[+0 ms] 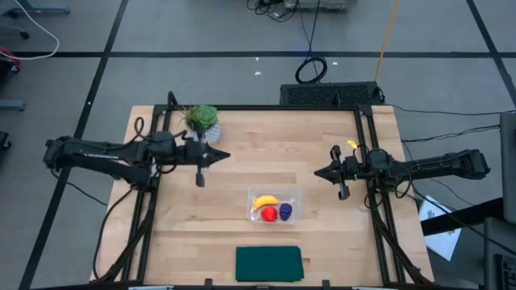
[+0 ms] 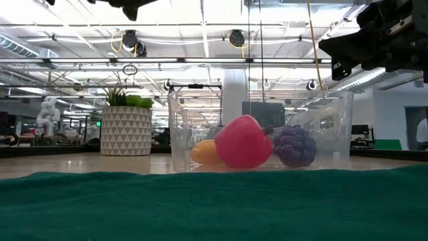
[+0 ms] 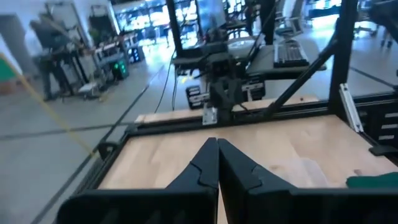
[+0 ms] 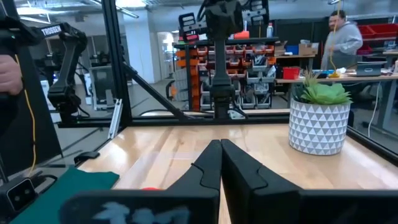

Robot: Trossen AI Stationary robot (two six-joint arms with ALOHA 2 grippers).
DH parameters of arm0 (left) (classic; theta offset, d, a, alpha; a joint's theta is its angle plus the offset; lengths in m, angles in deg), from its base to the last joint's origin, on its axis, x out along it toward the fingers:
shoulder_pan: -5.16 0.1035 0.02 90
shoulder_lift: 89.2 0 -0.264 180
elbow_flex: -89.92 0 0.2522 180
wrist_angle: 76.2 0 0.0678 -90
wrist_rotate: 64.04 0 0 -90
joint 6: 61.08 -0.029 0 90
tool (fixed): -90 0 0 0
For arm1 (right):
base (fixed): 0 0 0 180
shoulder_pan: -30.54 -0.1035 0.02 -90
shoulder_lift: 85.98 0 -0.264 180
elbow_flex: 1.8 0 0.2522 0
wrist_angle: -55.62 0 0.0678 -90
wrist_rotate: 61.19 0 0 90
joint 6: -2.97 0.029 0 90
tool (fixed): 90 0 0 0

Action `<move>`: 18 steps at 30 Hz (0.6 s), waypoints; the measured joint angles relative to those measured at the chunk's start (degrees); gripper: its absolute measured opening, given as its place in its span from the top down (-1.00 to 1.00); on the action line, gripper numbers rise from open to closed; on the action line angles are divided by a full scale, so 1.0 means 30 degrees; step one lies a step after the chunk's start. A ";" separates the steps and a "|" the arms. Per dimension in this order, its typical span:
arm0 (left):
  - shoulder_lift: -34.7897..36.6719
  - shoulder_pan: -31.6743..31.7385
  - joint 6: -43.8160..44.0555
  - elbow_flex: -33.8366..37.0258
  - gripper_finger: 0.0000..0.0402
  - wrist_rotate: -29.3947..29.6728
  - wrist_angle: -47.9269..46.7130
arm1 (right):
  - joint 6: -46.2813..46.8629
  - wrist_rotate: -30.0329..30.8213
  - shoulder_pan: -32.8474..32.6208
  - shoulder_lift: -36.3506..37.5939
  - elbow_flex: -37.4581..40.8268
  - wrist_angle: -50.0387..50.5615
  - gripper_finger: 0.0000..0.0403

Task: Pick and placing Produce into tupperware
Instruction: Return to Home Position

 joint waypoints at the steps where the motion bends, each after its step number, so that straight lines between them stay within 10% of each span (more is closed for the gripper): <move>1: -0.0007 0.0161 0.0252 0.0000 1.00 -0.0012 -0.0093 | 0.0000 0.0000 0.0007 0.0000 0.0000 -0.0014 1.00; 18: 0.2895 0.0803 0.0259 0.0715 1.00 0.1464 -0.0714 | 0.0283 0.0022 0.0007 0.0000 0.0000 -0.0029 1.00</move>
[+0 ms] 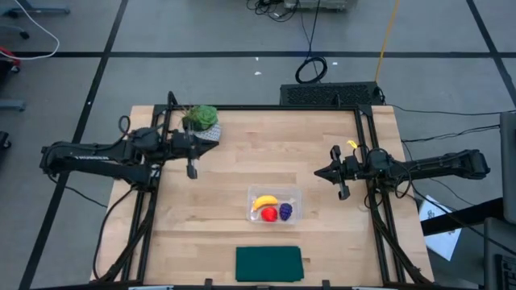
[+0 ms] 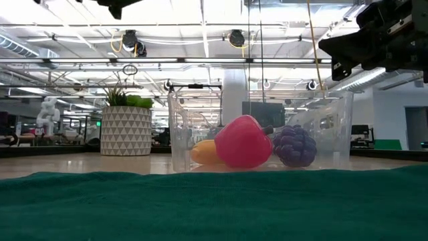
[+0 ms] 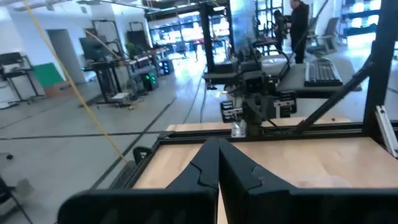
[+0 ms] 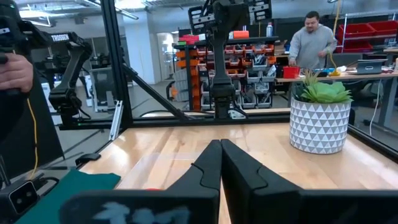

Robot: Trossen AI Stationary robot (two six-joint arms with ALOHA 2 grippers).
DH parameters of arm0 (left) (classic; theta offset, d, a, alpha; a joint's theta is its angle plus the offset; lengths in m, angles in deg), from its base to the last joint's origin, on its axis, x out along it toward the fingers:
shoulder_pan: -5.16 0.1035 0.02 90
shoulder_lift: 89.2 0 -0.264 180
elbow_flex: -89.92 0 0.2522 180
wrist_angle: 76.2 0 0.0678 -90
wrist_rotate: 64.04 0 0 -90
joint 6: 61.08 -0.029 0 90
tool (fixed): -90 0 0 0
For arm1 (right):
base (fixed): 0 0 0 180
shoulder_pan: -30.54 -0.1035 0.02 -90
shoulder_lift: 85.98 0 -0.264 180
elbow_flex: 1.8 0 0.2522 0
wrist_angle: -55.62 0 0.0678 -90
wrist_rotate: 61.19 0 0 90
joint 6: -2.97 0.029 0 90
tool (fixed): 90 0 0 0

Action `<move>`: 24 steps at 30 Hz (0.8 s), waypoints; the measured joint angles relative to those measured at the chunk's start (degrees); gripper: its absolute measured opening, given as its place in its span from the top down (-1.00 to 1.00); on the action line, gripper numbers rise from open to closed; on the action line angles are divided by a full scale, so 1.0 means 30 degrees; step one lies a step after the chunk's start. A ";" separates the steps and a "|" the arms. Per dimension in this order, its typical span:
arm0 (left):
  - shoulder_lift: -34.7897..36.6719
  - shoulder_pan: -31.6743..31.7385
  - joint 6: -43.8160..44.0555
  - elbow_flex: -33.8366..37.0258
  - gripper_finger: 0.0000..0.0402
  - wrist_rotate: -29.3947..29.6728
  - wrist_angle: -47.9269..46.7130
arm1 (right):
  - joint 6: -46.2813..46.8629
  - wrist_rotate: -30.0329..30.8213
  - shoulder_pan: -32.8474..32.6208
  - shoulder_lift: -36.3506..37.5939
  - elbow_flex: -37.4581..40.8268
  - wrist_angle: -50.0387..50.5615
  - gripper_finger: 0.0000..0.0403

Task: Pick and placing Produce into tupperware
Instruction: Return to Home Position

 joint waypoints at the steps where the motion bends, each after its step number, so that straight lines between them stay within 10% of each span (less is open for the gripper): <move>1: 0.0291 0.0000 0.0009 0.0205 1.00 0.0045 0.0023 | -0.0006 -0.0006 0.0000 0.0000 0.0000 0.0021 1.00; 24: 0.3213 0.0000 0.0420 0.5892 1.00 0.0793 0.4371 | 0.0176 -0.0020 0.0007 0.0000 0.0000 0.0146 1.00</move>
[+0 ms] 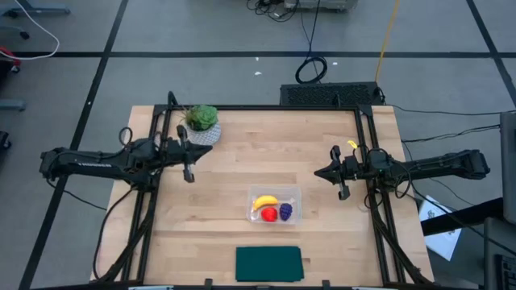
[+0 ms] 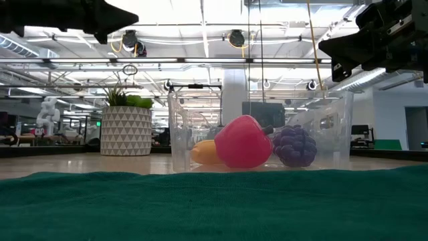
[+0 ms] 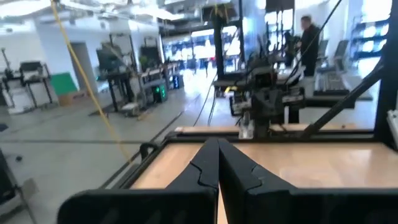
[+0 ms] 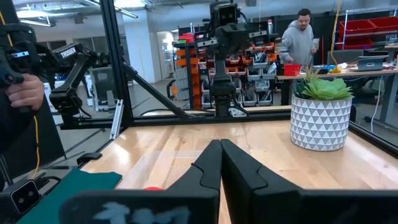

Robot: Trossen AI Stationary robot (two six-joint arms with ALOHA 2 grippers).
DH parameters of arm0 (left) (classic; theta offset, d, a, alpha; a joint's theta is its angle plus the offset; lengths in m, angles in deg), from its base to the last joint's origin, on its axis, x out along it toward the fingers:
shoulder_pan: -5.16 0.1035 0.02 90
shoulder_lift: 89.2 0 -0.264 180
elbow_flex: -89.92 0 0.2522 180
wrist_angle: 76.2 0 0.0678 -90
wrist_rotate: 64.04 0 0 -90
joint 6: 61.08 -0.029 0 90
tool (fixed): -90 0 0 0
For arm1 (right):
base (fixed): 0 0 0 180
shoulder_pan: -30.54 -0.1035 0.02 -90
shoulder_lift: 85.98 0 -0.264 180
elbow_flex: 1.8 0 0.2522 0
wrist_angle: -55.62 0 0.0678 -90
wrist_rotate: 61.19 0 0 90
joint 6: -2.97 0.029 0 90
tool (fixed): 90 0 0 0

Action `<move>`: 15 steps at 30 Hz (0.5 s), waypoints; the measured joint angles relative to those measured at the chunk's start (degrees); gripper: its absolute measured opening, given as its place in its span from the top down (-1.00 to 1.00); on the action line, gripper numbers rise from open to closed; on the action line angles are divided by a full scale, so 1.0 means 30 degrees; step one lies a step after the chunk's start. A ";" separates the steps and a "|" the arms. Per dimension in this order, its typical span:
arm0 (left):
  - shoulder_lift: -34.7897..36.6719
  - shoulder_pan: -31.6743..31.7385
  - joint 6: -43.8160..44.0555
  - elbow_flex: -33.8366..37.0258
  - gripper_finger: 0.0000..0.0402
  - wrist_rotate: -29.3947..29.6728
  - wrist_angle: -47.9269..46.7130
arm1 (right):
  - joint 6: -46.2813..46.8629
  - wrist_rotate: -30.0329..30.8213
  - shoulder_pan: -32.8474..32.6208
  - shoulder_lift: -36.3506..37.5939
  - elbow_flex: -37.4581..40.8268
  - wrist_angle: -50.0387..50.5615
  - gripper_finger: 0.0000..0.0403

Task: Pick and placing Produce into tupperware
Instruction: Return to Home Position

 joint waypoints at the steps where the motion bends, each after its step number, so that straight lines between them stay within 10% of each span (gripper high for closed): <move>1: 0.0387 0.0000 -0.0046 0.0244 1.00 -0.0164 0.0095 | -0.0007 -0.0002 0.0000 0.0000 0.0001 0.0000 1.00; 9: 0.1993 -0.0015 -0.0192 0.1444 1.00 -0.4587 -0.0194 | -0.0148 -0.0029 0.0000 0.0000 0.0000 0.0007 1.00; 15: 0.1993 -0.0150 -0.1005 0.1954 1.00 -0.4429 -0.0774 | -0.0117 -0.0265 0.0000 0.0000 0.0001 0.0007 1.00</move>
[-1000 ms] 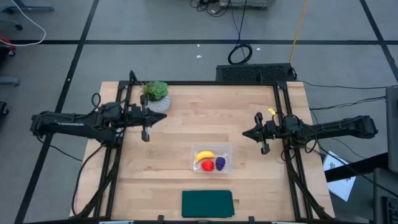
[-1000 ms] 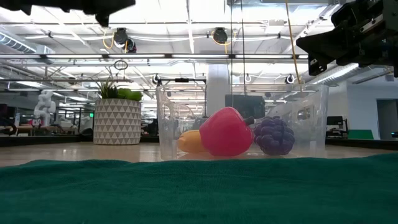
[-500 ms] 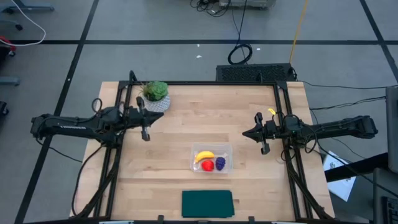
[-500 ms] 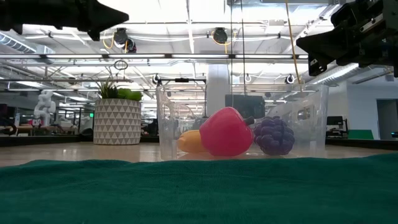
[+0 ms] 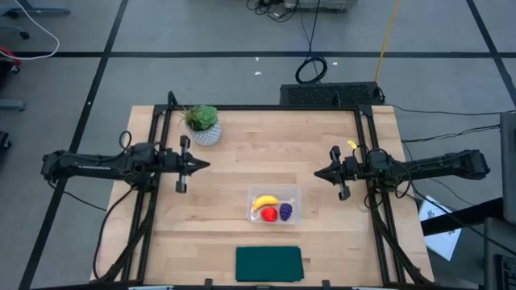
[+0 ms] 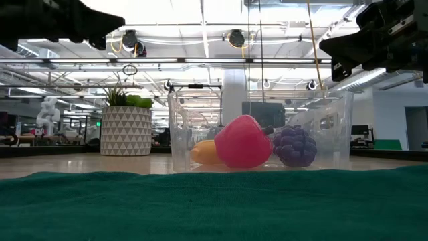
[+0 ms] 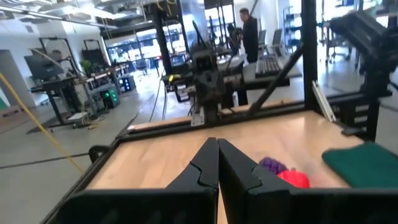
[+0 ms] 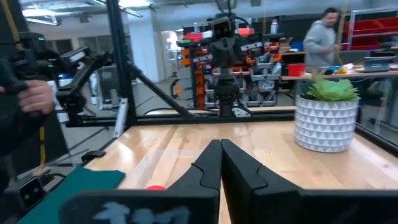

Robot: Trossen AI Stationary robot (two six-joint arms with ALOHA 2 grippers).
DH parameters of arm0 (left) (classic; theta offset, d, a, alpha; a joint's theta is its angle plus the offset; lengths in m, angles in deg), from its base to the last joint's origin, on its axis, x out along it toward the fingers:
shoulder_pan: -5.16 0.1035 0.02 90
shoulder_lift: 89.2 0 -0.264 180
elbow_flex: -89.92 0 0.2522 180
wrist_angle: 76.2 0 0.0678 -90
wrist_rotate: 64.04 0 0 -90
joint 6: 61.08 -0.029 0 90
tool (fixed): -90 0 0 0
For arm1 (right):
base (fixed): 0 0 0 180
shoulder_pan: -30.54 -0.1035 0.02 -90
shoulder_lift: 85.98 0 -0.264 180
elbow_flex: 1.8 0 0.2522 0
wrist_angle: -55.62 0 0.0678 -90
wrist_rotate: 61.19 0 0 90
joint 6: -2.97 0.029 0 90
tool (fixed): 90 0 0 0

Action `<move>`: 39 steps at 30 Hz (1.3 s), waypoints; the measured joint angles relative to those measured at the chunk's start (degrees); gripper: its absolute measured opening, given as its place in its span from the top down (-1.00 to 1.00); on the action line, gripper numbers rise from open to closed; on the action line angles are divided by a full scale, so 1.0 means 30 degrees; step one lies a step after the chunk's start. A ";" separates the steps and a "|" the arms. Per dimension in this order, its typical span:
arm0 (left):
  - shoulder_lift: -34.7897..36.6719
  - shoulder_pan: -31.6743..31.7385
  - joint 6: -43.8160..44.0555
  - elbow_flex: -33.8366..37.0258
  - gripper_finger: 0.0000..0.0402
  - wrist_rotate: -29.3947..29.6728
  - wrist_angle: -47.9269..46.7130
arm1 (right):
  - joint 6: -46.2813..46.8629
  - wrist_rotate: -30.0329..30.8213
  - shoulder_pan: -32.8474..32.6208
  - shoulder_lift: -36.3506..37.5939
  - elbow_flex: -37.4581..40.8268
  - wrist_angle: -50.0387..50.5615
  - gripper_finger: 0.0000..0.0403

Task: Pick and placing Produce into tupperware
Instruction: Return to Home Position

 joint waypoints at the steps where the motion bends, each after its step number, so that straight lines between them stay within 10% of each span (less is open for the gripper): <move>1: -0.0015 -0.0027 -0.0172 0.0077 1.00 0.0021 0.0006 | 0.0000 -0.0224 0.0000 0.0000 -0.0001 -0.0007 1.00; 39: 0.3877 -0.0521 -0.1193 0.0838 1.00 0.1557 -0.1726 | -0.0380 -0.0203 0.0000 0.1301 0.0208 -0.1624 1.00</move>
